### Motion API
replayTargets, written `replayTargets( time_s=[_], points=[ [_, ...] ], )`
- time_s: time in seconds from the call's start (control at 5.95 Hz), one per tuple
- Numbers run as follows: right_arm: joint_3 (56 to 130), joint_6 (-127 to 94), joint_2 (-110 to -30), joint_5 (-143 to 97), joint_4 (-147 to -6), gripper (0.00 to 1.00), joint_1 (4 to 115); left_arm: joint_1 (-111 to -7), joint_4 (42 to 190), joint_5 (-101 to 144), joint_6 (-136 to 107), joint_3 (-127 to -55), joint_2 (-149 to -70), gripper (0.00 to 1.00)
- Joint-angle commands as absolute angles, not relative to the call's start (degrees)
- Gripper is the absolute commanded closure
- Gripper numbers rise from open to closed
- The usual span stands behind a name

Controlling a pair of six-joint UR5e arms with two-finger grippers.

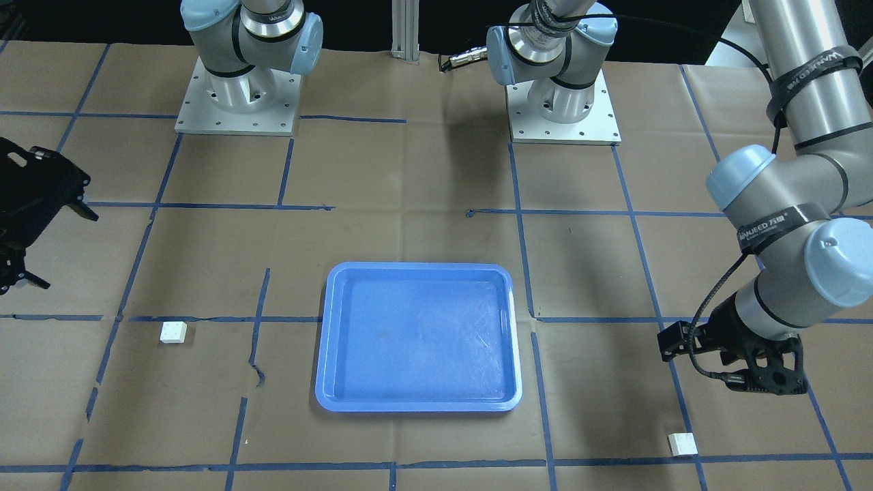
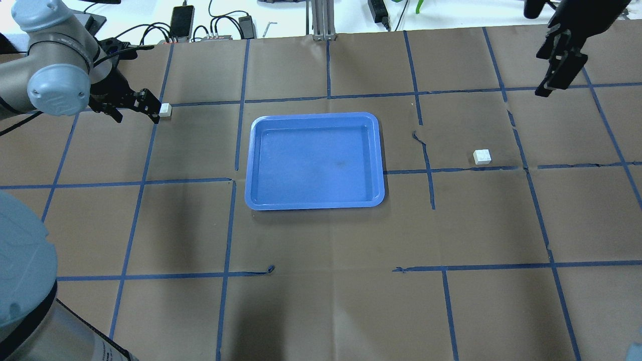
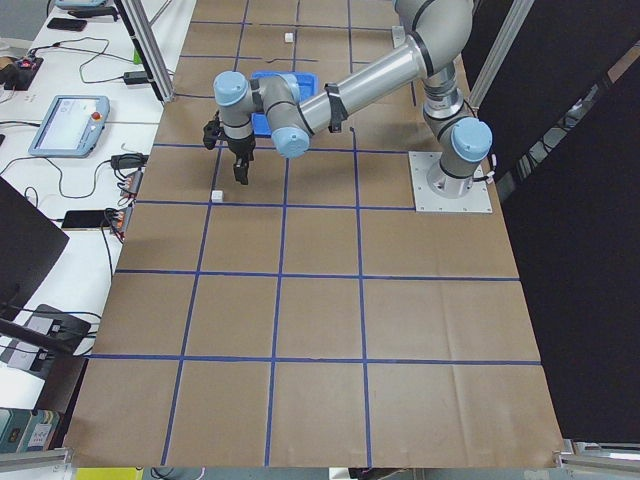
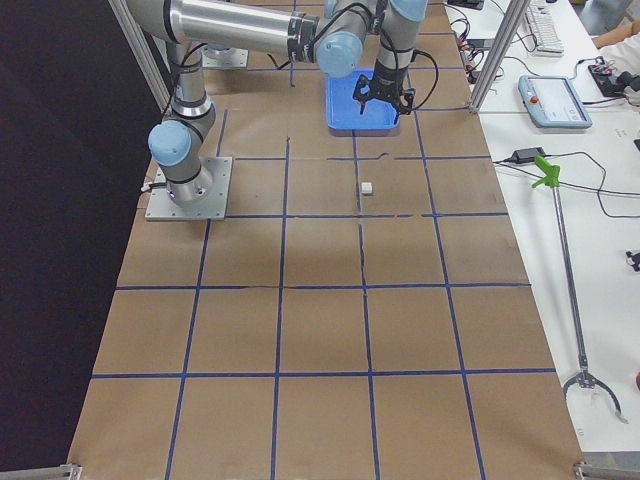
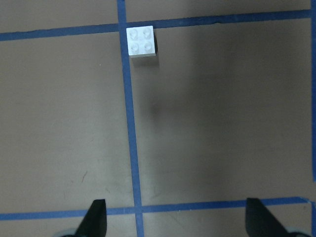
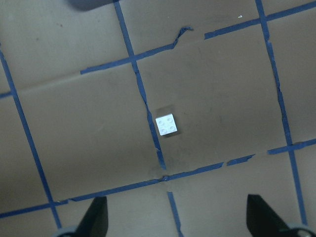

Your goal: Assemble white blocks and place on blue tray

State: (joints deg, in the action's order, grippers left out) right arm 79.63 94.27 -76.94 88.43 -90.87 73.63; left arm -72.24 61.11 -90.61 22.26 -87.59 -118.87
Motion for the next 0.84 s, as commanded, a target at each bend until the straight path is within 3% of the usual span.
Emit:
replayTargets(
  time_s=[0.0,0.67],
  points=[
    [79.72,110.96,-73.49,82.93,-93.69,0.0,70.58,-71.72,56.43,-90.62,22.41,-82.13,-126.88,0.01],
    [83.75,123.29,-64.01,64.55,-93.78,0.0,63.12,-72.16,56.43,-89.21,18.55,-76.91,-132.27,0.03]
  ],
)
